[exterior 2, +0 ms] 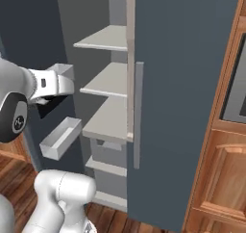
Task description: Take the eggplant and avocado out of the freezer and place them in the tupperware container on the counter. Then put the tupperware containing the vegetables back in the freezer.
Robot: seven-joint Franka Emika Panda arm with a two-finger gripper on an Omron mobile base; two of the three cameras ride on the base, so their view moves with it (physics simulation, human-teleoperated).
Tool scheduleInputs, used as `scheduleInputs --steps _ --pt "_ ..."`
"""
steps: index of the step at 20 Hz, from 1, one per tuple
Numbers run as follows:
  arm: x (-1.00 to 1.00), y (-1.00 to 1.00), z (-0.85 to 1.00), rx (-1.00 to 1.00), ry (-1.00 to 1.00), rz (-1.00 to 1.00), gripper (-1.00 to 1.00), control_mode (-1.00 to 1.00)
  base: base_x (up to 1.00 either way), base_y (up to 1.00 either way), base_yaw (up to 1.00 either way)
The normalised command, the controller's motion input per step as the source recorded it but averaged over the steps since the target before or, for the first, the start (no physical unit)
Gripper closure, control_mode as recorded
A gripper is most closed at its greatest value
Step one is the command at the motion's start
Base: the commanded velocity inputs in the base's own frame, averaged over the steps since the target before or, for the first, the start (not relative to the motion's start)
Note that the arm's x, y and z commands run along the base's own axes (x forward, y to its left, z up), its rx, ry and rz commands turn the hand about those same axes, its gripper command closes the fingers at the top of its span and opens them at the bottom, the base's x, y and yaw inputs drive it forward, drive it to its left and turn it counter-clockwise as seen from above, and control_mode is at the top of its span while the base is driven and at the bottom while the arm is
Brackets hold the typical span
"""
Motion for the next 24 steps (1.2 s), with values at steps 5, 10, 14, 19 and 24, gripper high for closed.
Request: scheduleInputs --steps 5,10,14,19,24 --pt "0.0 0.0 0.0 0.0 0.0 0.0 1.0 1.0 -0.97 0.15 0.0" --pt "0.0 0.0 0.0 0.0 0.0 0.0 1.0 1.0 -0.49 0.97 0.0" --pt "0.0 0.0 0.0 0.0 0.0 0.0 1.0 1.0 -0.12 1.0 0.0" --pt "0.0 0.0 0.0 0.0 0.0 0.0 1.0 1.0 0.19 1.0 -0.01" --pt "0.0 0.0 0.0 0.0 0.0 0.0 1.0 1.0 0.72 1.0 -0.03"
